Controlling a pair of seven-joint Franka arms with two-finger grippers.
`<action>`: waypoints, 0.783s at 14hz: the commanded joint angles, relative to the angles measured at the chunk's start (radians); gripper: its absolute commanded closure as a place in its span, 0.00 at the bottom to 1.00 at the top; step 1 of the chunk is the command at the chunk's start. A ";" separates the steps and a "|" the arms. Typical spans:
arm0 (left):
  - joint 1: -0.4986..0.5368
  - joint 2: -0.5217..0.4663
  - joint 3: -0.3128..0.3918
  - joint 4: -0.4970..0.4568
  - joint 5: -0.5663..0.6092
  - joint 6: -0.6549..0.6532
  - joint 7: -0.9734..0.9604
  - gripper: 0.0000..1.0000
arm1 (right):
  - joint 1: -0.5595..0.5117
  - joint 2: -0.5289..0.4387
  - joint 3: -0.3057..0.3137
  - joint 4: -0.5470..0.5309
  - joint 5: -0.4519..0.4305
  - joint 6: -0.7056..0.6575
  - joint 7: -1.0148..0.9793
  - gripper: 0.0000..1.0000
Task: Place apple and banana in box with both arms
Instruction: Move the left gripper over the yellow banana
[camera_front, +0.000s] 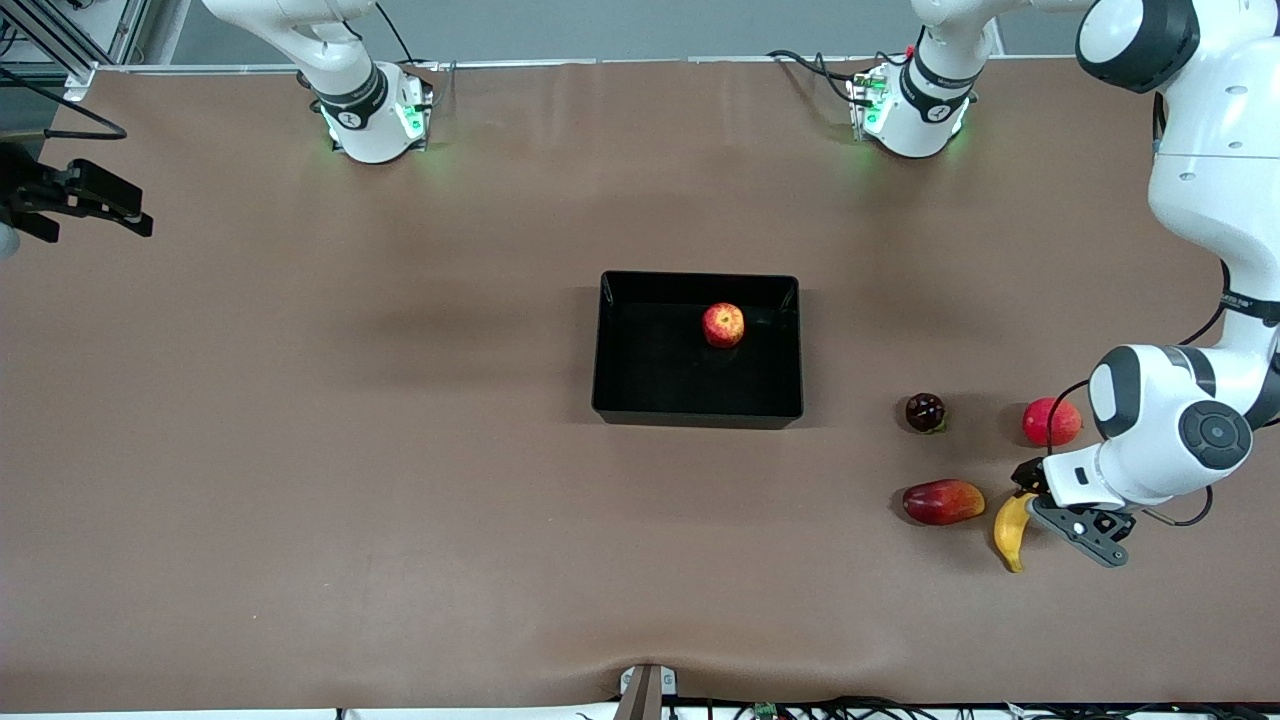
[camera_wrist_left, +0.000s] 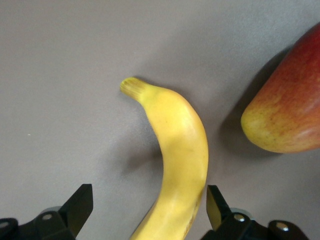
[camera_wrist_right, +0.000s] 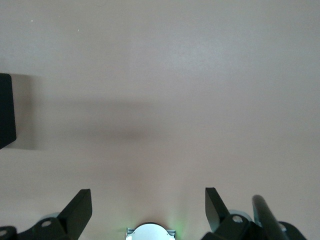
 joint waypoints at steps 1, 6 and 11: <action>-0.007 0.014 0.002 0.026 -0.038 0.002 0.013 0.00 | -0.023 0.014 0.000 0.017 0.043 0.001 -0.004 0.00; -0.010 0.014 0.002 0.018 -0.043 -0.004 0.023 0.22 | -0.030 0.014 0.001 0.024 0.077 0.009 -0.004 0.00; -0.018 0.002 0.002 0.019 -0.045 -0.023 0.022 1.00 | -0.033 0.013 0.001 0.025 0.072 0.032 -0.004 0.00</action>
